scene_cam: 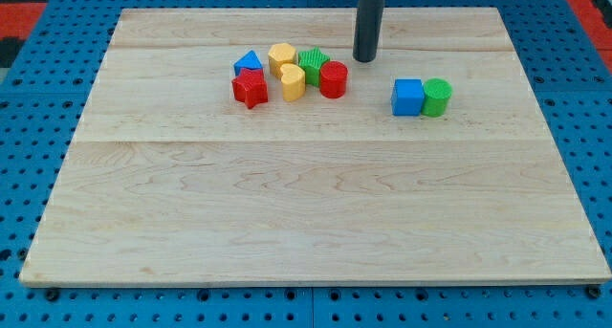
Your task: Slide the red star to the center
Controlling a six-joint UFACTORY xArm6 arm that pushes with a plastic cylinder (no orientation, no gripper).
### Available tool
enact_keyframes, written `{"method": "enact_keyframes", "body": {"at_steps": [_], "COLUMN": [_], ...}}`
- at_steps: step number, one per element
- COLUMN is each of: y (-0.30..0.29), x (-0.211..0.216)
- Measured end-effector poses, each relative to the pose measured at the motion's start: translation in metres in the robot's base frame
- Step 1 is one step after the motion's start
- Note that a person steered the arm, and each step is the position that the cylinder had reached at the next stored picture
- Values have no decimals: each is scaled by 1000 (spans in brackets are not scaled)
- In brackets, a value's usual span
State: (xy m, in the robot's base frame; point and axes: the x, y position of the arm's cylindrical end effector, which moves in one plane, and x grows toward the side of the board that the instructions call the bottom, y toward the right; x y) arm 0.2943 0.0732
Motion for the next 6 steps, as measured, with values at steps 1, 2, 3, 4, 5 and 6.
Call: {"method": "enact_keyframes", "body": {"at_steps": [1,2,3,4,5,6], "y": [-9,-16,-16,-16,-30,-43], "x": [0,5,15,33,39,47]}}
